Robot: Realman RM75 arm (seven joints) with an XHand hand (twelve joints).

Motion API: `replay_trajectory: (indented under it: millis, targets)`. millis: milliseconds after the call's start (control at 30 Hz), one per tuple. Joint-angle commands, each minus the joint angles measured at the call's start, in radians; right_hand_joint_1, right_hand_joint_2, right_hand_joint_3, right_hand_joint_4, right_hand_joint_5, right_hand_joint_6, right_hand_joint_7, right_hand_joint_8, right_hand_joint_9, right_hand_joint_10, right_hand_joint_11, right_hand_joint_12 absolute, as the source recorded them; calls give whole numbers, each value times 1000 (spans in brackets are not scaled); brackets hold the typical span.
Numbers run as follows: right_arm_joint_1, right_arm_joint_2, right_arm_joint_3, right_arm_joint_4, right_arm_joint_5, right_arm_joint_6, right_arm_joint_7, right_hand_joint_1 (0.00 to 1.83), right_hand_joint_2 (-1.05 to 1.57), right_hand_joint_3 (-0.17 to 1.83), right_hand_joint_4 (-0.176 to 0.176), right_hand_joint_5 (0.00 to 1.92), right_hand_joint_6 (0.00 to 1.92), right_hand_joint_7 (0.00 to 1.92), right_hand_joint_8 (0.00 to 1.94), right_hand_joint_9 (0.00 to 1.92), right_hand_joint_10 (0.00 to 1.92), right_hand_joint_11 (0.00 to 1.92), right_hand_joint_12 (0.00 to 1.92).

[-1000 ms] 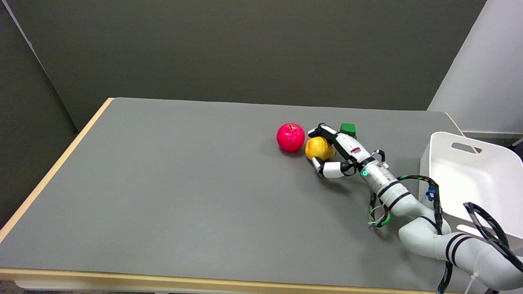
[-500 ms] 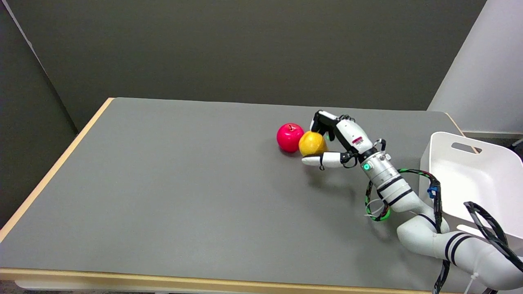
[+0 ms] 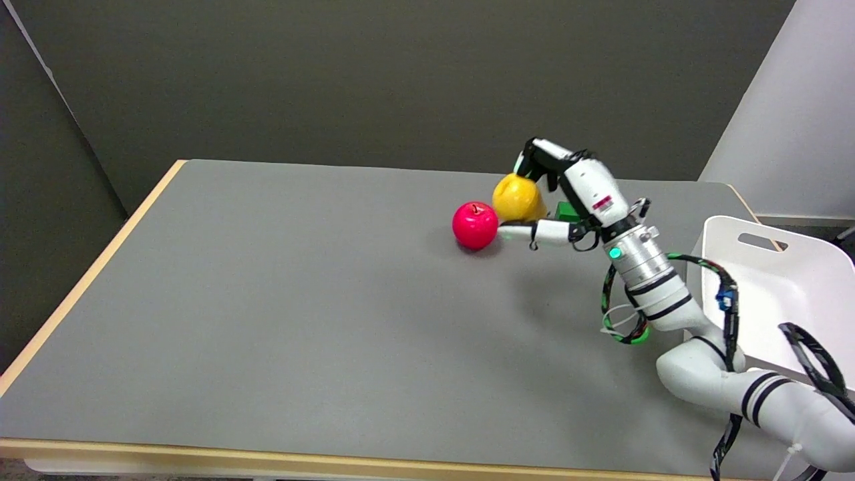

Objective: Pick up the yellow pear.

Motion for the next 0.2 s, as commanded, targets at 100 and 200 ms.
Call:
replay_trajectory:
  millis: [100,200]
  targets:
    - [-198,162,329,202,96,-32,-248,1340,1149,203,-170,543,1562,805,1361,751,1498,768,1920]
    - [-267,172,454,206,110,-91,-259,1340,1142,214,-168,547,1558,806,1358,755,1496,765,1921]
